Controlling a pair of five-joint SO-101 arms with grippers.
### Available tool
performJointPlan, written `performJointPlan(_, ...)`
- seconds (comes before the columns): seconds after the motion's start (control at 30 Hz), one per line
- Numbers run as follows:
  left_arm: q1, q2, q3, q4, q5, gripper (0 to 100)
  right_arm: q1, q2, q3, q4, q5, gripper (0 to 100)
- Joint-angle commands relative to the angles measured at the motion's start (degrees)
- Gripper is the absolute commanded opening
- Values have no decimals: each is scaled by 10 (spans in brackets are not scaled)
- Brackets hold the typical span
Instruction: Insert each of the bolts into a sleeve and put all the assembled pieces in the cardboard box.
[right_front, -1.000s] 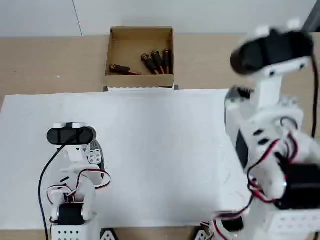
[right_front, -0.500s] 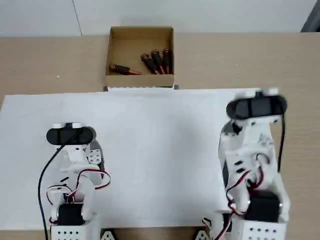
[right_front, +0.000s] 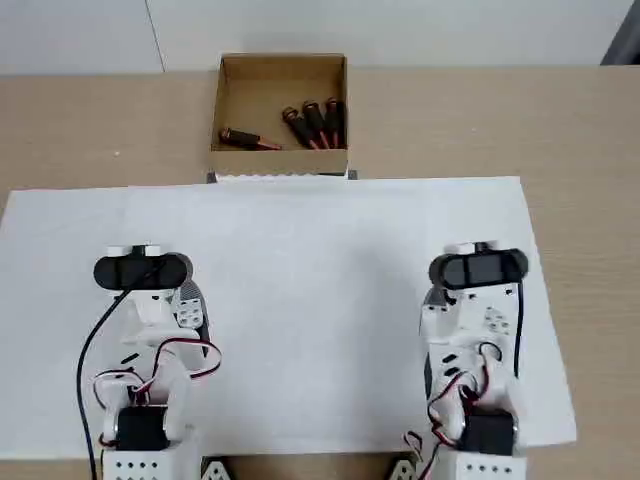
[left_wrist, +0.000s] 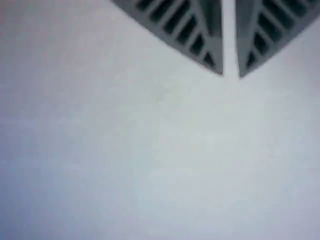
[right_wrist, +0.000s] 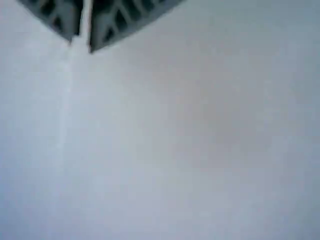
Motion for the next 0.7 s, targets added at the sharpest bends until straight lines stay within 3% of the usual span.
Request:
performJointPlan(0.0, -1, -6, -3, 6, -4, 5, 1, -9, 5, -14, -5, 2)
performJointPlan(0.27, -1, -6, -3, 6, -4, 5, 1, -13, 79, -64, -4, 3)
performJointPlan(0.67, -1, -6, -3, 6, -4, 5, 1, -13, 79, -29, -6, 3)
